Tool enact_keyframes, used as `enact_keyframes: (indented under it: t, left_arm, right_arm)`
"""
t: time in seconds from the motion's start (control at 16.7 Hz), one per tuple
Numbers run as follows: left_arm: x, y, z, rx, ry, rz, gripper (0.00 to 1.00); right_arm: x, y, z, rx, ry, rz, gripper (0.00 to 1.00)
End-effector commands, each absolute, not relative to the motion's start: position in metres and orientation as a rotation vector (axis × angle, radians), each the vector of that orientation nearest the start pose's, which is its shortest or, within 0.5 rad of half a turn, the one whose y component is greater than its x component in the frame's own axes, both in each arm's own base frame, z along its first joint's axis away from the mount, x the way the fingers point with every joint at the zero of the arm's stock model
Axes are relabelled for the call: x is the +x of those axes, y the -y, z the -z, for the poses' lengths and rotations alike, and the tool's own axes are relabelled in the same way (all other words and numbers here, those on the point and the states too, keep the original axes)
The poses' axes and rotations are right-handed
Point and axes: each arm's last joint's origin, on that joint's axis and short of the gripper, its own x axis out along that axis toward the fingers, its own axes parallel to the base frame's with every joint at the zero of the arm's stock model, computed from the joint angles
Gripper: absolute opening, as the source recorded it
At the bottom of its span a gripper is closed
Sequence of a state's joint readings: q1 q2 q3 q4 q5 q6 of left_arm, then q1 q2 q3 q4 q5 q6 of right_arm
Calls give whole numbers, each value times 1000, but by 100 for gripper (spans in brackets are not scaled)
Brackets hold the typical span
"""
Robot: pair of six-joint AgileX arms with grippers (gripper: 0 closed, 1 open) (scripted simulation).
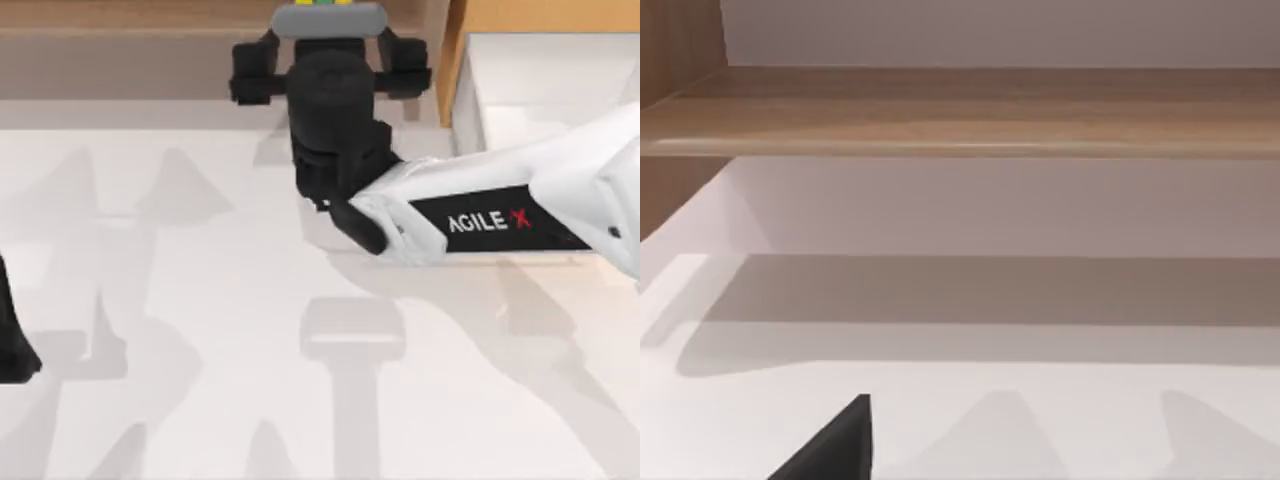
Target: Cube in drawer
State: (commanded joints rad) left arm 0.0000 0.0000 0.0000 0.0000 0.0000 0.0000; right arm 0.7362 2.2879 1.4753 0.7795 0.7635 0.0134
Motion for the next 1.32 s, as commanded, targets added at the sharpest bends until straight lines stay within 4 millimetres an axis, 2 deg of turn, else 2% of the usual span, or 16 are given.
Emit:
enact_keyframes:
  t: [0.18,0.54,0.9,1.32]
  left_arm:
    - [106,1,-160,0,0,0,100]
    - [106,1,-160,0,0,0,100]
    - [106,1,-160,0,0,0,100]
    - [106,1,-160,0,0,0,100]
  right_arm:
    - [391,-331,-149,0,0,10,100]
    - [390,-331,-149,-2,-2,6,100]
    - [414,-314,-161,-1,1,10,100]
    - [442,-330,-155,-1,2,11,100]
